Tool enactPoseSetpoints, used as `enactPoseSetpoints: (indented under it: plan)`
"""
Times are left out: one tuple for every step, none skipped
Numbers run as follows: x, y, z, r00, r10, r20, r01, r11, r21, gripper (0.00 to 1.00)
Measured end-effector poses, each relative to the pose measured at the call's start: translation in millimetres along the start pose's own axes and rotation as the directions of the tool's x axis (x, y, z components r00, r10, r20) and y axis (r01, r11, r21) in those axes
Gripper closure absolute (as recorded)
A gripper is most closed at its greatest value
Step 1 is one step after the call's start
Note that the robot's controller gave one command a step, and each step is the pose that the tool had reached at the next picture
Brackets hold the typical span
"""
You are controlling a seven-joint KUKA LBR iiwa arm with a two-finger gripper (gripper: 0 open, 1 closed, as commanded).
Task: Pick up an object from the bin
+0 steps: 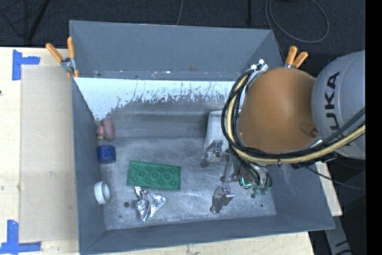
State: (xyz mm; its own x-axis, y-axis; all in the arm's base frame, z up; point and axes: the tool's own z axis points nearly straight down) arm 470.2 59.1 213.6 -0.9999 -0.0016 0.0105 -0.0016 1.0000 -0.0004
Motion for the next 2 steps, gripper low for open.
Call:
enactPoseSetpoints:
  plan:
    - [-58.4,77,140,0.999,-0.032,0.02,0.032,0.999,-0.001,0.0]
    - [-54.8,89,112,0.999,0.035,0.012,-0.035,0.999,-0.002,0.0]
